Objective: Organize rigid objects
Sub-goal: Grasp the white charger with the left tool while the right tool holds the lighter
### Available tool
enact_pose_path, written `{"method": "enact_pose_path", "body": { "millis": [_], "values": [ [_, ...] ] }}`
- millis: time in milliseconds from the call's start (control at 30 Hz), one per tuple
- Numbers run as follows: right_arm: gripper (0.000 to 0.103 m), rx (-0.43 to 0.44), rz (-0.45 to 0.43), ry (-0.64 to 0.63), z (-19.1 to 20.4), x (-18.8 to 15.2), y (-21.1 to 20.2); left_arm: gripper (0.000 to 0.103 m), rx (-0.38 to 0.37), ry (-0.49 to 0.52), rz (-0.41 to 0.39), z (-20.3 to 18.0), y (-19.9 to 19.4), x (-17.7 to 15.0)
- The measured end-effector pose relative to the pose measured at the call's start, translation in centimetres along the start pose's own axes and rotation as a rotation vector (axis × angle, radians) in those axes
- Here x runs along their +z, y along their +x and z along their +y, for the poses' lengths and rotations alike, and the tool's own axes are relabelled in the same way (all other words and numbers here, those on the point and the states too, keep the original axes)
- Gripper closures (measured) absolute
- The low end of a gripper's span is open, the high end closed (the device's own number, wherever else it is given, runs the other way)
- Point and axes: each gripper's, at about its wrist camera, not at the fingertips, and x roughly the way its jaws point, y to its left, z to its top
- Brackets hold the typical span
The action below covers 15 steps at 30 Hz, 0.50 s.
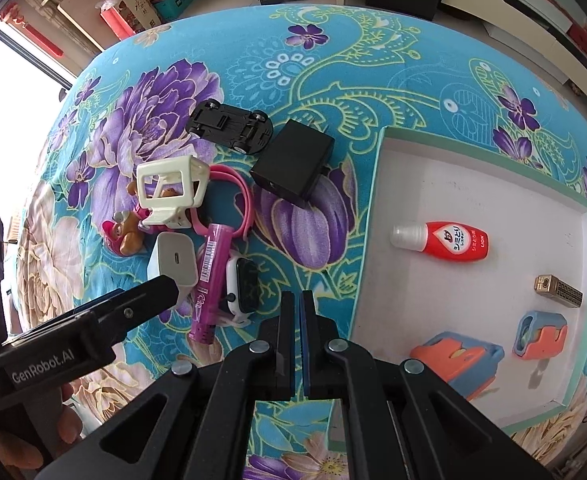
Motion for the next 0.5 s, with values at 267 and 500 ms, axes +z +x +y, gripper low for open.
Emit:
{"method": "enact_pose_path", "body": {
  "millis": [267,500],
  "values": [
    [0.101,0.002,0.002,0.004,-0.4,0.0,-0.2,0.041,-0.036,-0.014,0.022,-0.5,1.1,0.0],
    [0.101,0.014,0.007,0.002,0.0,0.1,0.0,0.051,-0.013,0.028,0.02,-0.3,0.0,-0.4]
  ]
}}
